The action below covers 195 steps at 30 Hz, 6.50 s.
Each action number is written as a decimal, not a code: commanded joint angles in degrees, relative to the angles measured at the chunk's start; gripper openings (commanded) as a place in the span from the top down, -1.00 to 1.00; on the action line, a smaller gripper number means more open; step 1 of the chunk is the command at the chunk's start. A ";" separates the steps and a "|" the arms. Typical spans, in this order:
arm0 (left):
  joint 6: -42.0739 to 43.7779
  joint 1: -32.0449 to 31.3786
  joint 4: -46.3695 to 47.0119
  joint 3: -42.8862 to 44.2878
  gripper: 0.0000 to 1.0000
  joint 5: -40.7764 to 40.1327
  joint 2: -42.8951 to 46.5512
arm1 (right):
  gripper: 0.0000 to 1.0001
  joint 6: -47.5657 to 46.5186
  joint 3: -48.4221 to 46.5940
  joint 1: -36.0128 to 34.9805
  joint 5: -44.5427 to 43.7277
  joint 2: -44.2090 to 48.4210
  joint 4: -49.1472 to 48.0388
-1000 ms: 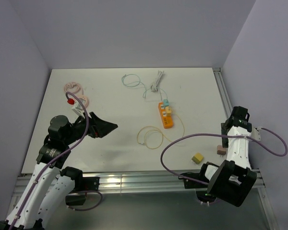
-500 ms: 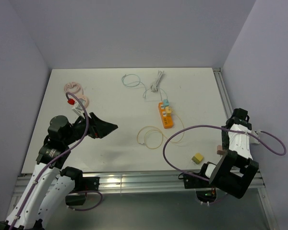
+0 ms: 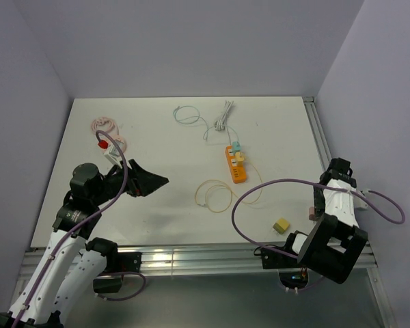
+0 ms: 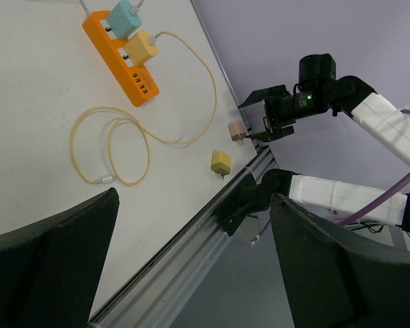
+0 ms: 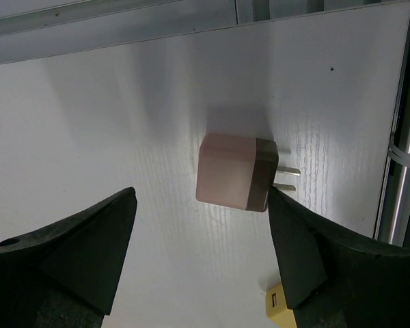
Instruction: Insert the plug
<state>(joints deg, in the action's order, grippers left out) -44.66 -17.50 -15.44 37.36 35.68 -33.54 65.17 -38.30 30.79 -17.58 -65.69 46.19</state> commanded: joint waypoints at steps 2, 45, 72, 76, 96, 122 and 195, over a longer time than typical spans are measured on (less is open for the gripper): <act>0.02 -0.17 2.17 1.57 -0.95 1.32 0.49 | -0.68 1.54 0.95 0.42 -2.81 0.30 -0.23; 0.89 -0.17 2.52 1.31 -0.96 0.97 -3.19 | 1.00 -23.76 0.25 -3.62 33.13 31.76 -19.03; -4.64 -31.25 15.61 3.41 -0.81 -28.19 -11.98 | 1.00 -17.54 -5.29 -58.03 43.16 21.83 -36.09; -1.75 -38.38 17.29 5.78 -0.80 -37.16 -14.88 | 1.00 -10.70 -2.92 -58.65 41.41 22.89 -36.71; 8.10 -52.20 22.82 14.05 -0.67 -54.22 -27.98 | 1.00 6.37 -1.51 -63.22 27.69 28.95 -25.01; 10.39 -55.54 24.06 16.51 -0.22 -62.22 -34.84 | 1.00 11.82 -2.74 -69.90 25.23 31.32 -24.93; 4.15 -55.45 14.91 1.49 0.99 -50.63 -0.66 | -0.68 -29.39 -8.46 -75.43 39.43 29.38 -34.22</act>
<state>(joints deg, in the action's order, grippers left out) -38.63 -72.95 -1.80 39.53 -19.81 -35.35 39.79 -47.27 -44.53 15.94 -38.35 19.31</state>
